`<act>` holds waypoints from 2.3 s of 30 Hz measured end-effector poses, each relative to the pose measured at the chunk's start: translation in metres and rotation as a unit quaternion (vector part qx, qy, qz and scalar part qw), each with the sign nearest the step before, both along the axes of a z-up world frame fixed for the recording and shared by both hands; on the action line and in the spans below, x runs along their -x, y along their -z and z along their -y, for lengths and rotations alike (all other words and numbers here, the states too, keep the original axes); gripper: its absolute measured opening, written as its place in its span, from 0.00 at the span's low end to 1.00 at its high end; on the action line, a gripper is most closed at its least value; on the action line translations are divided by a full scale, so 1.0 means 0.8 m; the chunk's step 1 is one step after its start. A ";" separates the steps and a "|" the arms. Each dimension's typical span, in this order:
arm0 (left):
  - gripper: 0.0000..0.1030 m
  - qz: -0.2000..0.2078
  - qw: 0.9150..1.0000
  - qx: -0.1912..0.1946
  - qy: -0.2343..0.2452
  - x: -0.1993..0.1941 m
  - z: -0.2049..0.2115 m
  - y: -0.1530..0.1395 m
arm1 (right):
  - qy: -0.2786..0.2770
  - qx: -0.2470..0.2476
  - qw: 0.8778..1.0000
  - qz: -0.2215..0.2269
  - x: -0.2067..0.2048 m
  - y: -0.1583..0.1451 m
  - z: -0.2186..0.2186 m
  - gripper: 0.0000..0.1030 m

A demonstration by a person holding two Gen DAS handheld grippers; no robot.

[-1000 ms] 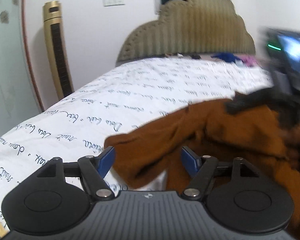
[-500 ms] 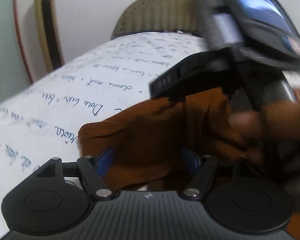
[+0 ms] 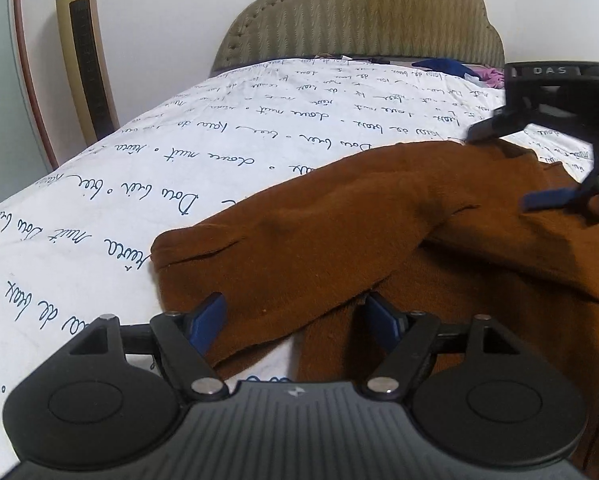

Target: Fold small clothes

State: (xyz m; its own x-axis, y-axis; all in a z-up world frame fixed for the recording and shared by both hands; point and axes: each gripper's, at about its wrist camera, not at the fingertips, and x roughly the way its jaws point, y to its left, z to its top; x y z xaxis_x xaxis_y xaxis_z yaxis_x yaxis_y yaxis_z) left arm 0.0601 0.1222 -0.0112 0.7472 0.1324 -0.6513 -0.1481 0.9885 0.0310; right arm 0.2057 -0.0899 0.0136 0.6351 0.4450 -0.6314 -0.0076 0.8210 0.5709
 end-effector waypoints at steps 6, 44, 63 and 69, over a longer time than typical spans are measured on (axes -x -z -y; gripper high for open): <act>0.74 0.006 1.000 0.016 -0.003 0.005 -0.013 -0.006 | -0.017 -0.093 0.994 -0.051 0.001 0.037 -0.027 0.78; 0.75 0.013 1.000 -0.020 -0.012 -0.097 0.010 -0.028 | 0.070 -0.097 0.983 0.137 -0.029 -0.119 0.084 0.12; 0.75 -0.010 1.000 -0.014 0.013 -0.105 0.022 -0.020 | 0.180 -0.077 0.974 0.112 0.080 -0.005 0.225 0.12; 0.75 -0.015 0.998 -0.039 0.041 -0.095 0.026 -0.017 | 0.202 -0.059 0.975 0.079 0.106 0.027 0.242 0.12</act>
State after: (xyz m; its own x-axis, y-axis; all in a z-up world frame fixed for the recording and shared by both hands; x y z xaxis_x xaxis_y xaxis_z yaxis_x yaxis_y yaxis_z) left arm 0.1361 0.1016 0.0027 0.7379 0.1236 -0.6635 -0.0656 0.9916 0.1118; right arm 0.1210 -0.2837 -0.0080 0.8585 0.2027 -0.4711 0.2064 0.7044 0.6791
